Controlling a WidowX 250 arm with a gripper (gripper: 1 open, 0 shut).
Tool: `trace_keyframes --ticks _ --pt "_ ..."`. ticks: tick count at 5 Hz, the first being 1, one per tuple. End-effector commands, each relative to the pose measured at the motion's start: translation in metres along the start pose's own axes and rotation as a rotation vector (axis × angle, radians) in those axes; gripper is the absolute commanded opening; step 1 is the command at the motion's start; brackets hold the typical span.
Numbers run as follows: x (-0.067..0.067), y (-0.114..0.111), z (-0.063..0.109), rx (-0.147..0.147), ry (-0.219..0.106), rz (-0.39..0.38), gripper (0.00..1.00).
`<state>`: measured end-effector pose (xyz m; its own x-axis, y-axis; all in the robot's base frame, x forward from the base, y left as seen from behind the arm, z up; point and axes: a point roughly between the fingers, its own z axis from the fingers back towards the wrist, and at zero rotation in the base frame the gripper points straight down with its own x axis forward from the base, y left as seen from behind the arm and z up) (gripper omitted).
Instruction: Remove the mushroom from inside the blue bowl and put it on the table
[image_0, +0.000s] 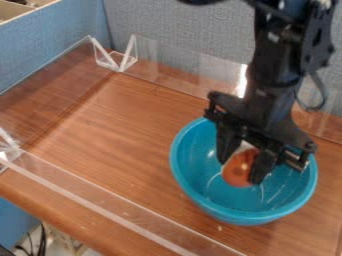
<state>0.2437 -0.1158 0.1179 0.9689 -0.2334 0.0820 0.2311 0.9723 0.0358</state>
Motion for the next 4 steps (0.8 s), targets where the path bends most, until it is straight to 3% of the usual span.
trace_keyframes --ticks 1,3,4 --pt "0.003 0.0 0.034 0.0 -0.111 -0.004 0.0" --pt "-0.004 -0.003 0.037 -0.003 -0.156 -0.024 0.0" --pt "-0.004 0.027 0.048 0.027 -0.163 0.015 0.0"
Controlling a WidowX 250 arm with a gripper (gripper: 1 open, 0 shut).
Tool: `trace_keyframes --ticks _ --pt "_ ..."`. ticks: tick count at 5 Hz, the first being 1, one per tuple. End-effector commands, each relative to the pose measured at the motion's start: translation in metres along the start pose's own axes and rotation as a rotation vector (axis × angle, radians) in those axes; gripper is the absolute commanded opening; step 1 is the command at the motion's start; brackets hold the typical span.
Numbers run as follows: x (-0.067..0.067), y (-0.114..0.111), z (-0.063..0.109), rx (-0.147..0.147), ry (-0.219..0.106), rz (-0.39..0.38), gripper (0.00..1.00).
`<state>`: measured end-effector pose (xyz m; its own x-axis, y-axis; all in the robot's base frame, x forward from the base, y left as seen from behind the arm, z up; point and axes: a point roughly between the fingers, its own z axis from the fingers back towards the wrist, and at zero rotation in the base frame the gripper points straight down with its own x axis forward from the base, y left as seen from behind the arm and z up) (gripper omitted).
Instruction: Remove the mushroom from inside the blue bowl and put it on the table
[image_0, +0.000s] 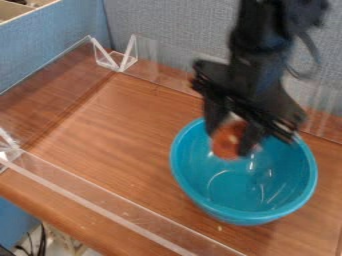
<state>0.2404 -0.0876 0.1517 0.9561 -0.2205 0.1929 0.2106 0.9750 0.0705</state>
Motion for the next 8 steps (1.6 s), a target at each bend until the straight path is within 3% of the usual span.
trace_keyframes --ticks 1,2,3,4,6,8 --pt "0.004 0.051 0.016 0.028 -0.036 0.091 0.0" --pt "-0.001 0.101 0.006 0.057 0.001 0.168 0.0" --pt "-0.013 0.138 -0.012 0.068 0.052 0.208 0.0" --pt "-0.017 0.153 -0.033 0.074 0.1 0.215 0.0" --pt "-0.017 0.16 -0.069 0.093 0.184 0.202 0.0" --pt "-0.015 0.164 -0.089 0.091 0.215 0.194 0.0"
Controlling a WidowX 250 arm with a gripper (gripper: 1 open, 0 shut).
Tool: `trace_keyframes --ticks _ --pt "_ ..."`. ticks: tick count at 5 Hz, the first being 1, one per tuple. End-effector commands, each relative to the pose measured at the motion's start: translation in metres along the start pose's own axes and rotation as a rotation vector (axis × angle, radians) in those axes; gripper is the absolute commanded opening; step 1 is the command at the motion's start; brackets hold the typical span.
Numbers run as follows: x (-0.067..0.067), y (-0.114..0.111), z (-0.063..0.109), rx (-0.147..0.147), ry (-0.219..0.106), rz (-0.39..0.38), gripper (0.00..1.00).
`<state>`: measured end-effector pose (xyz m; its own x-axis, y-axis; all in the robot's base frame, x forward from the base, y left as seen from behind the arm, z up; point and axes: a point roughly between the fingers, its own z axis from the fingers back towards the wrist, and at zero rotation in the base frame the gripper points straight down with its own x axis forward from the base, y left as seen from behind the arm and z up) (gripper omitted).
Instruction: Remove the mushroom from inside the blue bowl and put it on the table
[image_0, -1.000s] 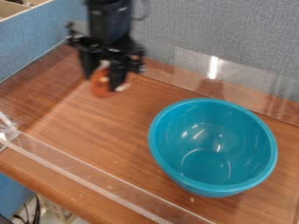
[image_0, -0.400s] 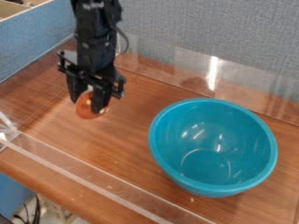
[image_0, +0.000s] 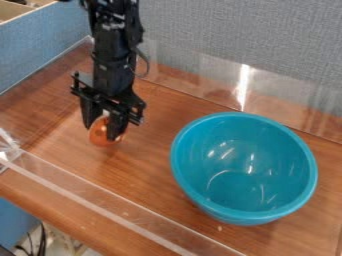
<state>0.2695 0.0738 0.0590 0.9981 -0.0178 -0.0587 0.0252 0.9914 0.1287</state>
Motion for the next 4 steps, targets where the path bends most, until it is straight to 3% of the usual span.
trace_keyframes --ticks 1,4 --pt "0.0098 0.0077 0.0118 0.009 -0.053 0.015 0.0" --pt "0.0111 0.0112 0.0081 -0.003 -0.045 0.018 0.0"
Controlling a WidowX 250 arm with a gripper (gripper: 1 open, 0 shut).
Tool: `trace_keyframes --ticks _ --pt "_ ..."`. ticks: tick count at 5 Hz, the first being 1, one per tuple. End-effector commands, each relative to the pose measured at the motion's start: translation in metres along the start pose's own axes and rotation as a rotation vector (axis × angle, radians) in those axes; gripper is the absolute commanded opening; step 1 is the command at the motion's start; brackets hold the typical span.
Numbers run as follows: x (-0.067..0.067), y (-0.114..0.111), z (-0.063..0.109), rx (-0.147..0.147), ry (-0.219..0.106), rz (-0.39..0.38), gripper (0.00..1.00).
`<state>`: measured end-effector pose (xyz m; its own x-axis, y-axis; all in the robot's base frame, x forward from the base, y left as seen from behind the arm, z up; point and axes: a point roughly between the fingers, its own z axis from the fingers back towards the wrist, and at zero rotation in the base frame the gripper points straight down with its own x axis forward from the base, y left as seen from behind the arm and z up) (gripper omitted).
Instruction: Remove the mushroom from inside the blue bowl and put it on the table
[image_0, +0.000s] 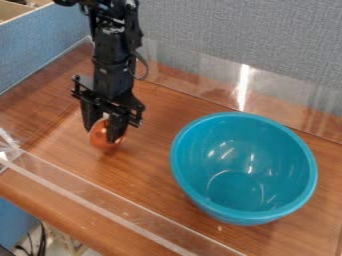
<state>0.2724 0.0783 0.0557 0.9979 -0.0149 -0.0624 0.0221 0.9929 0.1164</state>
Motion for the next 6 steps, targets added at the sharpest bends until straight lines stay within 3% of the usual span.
trace_keyframes --ticks 1,6 --pt "0.008 0.008 0.011 0.005 -0.047 0.017 1.0" --pt "0.009 0.009 -0.009 -0.017 -0.022 0.027 1.0"
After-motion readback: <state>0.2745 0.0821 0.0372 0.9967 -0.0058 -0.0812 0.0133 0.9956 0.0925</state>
